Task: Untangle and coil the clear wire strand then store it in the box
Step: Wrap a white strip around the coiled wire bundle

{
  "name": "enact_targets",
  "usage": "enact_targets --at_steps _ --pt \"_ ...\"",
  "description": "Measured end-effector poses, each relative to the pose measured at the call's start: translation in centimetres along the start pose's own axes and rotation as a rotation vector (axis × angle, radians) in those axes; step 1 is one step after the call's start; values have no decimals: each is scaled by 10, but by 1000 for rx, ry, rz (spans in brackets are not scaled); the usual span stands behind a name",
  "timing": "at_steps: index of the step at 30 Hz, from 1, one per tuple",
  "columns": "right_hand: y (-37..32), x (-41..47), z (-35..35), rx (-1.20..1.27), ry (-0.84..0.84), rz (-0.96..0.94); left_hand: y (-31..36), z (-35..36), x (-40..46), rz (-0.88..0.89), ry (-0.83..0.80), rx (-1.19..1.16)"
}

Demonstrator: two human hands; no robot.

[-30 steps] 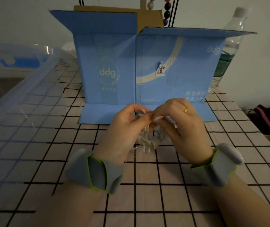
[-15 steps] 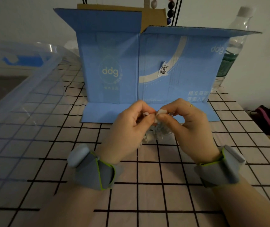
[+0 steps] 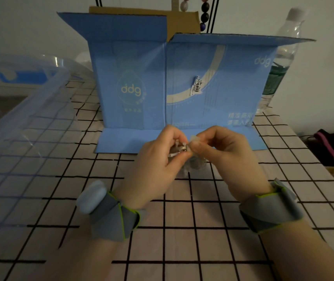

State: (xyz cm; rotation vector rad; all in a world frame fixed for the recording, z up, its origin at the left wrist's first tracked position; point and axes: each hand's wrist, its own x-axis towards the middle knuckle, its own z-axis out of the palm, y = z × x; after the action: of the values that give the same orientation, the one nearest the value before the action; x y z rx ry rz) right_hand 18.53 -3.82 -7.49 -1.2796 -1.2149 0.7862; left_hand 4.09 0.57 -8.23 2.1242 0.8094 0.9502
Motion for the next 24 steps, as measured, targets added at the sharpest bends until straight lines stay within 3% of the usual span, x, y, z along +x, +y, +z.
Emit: enact_targets --at_steps 8,13,17,21,24 --pt "1 2 -5 93 12 106 4 3 -3 53 -56 -43" --pt "4 4 -5 -94 76 -61 1 5 2 -157 -22 -292" --pt "0 1 -1 -226 -33 -141 -2 -1 5 -263 0 -437" --pt "4 0 -2 -374 -139 -154 1 0 4 -275 -58 -435" --pt "6 1 -3 -332 -137 -90 3 0 4 -326 -37 -470"
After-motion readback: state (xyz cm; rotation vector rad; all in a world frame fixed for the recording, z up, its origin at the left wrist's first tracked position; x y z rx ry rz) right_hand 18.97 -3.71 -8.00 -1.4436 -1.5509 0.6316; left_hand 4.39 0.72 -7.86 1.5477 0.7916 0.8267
